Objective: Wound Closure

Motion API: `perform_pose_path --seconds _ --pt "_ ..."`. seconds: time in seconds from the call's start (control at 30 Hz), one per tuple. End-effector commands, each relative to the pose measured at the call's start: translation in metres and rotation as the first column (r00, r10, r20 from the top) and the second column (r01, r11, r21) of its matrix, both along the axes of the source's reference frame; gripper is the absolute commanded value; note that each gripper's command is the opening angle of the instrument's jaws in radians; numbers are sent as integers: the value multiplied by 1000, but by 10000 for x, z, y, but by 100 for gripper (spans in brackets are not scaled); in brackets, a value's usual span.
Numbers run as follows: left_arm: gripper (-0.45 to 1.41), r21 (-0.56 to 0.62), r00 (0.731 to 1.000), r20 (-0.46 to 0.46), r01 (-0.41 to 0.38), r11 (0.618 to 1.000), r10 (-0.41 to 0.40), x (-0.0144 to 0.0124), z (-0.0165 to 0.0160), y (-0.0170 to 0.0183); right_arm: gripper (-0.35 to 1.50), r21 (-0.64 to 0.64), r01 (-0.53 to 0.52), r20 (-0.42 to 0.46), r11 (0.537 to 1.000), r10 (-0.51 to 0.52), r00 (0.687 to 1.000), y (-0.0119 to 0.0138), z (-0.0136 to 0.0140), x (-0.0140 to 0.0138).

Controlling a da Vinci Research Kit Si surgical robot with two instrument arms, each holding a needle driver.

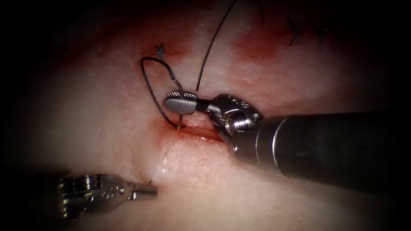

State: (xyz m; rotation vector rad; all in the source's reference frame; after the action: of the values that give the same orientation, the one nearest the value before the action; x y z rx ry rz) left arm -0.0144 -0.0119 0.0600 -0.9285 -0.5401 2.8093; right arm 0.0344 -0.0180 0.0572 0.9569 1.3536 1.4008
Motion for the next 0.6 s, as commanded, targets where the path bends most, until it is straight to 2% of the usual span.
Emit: perform_pose_path --seconds 0.03,0.33,0.43,0.47,0.53,0.57,0.6 --pt "7 1 1000 2 -1 1000 1 -6 6 -5 -35 2 3 -3 1000 -3 1000 -6 4 10" --pt "7 3 999 13 -32 999 32 25 4 -6 -35 17 9 -15 1000 -9 1000 -14 0 13" --pt "7 8 999 11 -50 999 49 36 1 -6 -35 10 -39 -41 999 39 998 -6 0 12" --pt "7 10 998 11 -55 998 55 41 0 -5 2 15 -46 -53 999 46 998 1 1 9" --pt "7 15 998 14 -57 998 57 42 -2 -3 51 1 -73 -30 997 73 997 8 3 3" --pt "7 15 998 14 -57 998 57 42 -2 -3 51 1 -73 -30 997 73 997 8 3 3" --pt "7 15 998 13 -56 998 56 41 -3 -2 103 -47 -114 15 992 114 993 18 5 -3"
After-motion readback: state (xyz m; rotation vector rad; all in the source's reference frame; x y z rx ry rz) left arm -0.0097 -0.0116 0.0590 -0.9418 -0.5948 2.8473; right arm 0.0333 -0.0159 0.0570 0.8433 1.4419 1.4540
